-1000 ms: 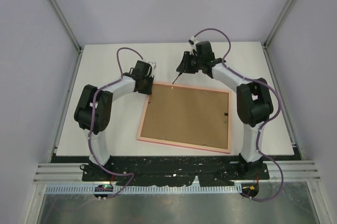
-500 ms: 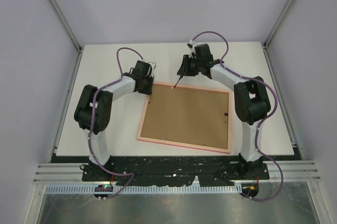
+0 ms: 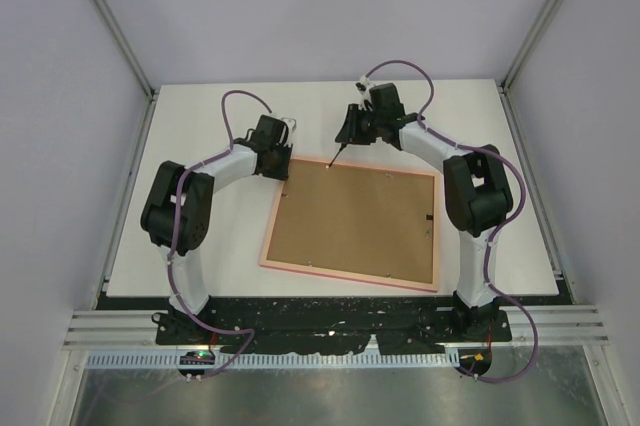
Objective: Take the photo out of the frame
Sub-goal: Release the photo frame item from the photo frame.
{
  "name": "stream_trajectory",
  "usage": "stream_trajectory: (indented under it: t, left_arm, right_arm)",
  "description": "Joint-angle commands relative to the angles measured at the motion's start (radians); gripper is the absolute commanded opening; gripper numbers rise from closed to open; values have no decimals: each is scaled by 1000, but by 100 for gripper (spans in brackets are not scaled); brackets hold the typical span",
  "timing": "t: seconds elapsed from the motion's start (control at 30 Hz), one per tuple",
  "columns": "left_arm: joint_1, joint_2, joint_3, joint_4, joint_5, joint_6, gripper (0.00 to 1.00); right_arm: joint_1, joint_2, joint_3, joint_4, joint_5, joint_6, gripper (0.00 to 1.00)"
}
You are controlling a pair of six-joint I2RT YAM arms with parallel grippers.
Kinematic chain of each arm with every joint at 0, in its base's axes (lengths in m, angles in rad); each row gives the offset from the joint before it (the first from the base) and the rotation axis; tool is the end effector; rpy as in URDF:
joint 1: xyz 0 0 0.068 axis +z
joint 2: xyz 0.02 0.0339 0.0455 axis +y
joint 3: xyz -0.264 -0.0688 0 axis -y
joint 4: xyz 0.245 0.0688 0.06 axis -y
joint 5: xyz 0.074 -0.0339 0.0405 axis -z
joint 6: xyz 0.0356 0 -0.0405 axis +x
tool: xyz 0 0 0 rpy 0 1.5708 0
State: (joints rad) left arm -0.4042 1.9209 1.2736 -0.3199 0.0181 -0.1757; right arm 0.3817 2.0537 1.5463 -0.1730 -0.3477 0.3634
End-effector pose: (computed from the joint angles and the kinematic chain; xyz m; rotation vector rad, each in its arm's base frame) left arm 0.3715 -0.1596 0.1714 0.2987 2.5394 -0.2498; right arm 0.4311 0.1861 0.2131 -0.2152 2.3138 0.7810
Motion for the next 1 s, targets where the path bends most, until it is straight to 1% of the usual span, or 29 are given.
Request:
stream_trajectory:
  t: [0.0, 0.43, 0.97]
  left_arm:
    - [-12, 18, 21, -21, -4, 28, 9]
    - [-10, 20, 20, -21, -4, 28, 9]
    - [-12, 18, 18, -21, -3, 28, 9]
  right_arm:
    - [8, 13, 40, 13, -46, 22, 8]
    - [29, 23, 49, 13, -20, 8, 8]
    - [75, 14, 51, 13, -25, -76, 8]
